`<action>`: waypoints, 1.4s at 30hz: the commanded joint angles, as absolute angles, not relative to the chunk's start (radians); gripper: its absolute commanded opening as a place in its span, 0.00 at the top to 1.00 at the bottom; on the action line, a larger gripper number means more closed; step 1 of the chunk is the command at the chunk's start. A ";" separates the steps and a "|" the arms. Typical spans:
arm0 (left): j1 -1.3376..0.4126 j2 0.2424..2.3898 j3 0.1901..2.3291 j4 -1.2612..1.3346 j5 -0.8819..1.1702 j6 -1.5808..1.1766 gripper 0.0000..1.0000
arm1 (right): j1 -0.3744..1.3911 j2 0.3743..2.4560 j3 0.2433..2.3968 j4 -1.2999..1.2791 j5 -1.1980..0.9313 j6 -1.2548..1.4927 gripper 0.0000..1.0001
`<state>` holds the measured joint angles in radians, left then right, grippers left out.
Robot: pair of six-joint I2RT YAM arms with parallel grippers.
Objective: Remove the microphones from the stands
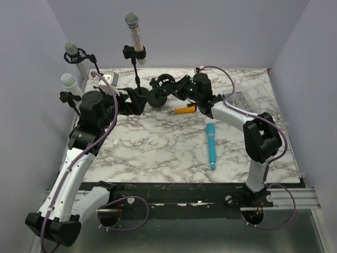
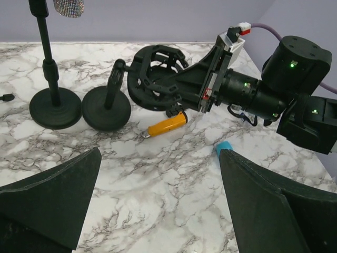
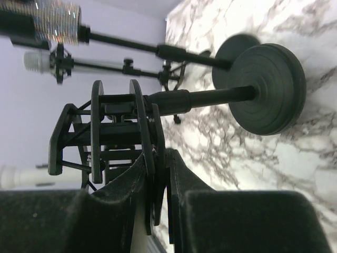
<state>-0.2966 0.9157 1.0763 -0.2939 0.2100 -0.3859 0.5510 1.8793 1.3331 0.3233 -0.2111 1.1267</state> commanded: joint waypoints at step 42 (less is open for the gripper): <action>-0.295 0.995 1.029 -0.226 0.162 -0.357 0.01 | 0.341 1.424 0.827 0.399 -0.359 0.858 0.00</action>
